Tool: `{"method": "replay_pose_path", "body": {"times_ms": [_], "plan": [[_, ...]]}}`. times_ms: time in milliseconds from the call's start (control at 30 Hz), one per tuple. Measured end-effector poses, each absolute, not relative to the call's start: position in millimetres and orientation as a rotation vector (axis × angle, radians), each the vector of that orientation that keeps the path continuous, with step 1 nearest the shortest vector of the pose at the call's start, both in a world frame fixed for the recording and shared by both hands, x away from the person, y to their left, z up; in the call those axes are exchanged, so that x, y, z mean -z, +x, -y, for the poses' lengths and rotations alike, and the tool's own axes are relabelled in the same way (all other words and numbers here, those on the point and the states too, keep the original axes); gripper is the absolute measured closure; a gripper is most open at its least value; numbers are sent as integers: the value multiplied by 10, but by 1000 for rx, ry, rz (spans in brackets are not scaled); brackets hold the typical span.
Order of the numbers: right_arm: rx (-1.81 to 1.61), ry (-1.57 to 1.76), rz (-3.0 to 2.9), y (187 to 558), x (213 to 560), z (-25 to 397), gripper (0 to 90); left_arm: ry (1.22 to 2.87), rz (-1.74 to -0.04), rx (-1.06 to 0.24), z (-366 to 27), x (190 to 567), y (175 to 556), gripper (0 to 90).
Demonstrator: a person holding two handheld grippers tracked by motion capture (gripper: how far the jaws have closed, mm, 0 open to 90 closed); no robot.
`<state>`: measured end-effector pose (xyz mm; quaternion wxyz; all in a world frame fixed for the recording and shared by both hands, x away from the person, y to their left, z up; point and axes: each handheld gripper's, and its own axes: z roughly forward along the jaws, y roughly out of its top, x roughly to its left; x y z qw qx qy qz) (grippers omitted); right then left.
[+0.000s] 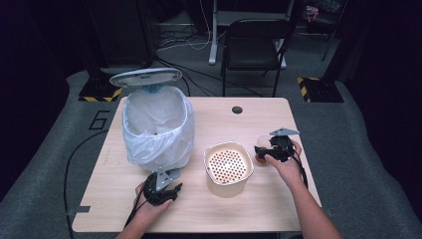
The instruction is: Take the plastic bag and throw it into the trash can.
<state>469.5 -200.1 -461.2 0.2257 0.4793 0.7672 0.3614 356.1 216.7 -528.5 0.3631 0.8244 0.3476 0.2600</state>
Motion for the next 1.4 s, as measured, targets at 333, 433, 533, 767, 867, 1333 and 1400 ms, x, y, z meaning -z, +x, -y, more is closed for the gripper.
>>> {"method": "replay_pose_path", "body": {"times_ms": [333, 433, 533, 767, 867, 1333, 1400], "plan": [[-985, 1353, -2119, 4712, 4753, 2015, 204, 2122, -895, -669, -2167, 5285, 3562, 362], [-986, 1344, -2124, 4719, 4775, 2024, 212, 2128, -892, -662, -2170, 5281, 3562, 362], [-985, 1347, -2128, 4721, 4782, 2014, 222, 2123, -894, -669, -2167, 5285, 3562, 362], [-989, 1322, -2119, 4734, 4784, 2002, 286, 2127, -893, -664, -2169, 5282, 3562, 362], [-987, 1318, -2124, 4731, 4779, 2007, 308, 2127, -893, -663, -2169, 5282, 3562, 362], [-975, 1286, -2159, 4648, 4734, 1993, 348, 2128, -893, -664, -2169, 5282, 3562, 362], [-986, 1283, -2167, 4621, 4722, 1987, 352, 2127, -893, -664, -2169, 5282, 3562, 363]]}}
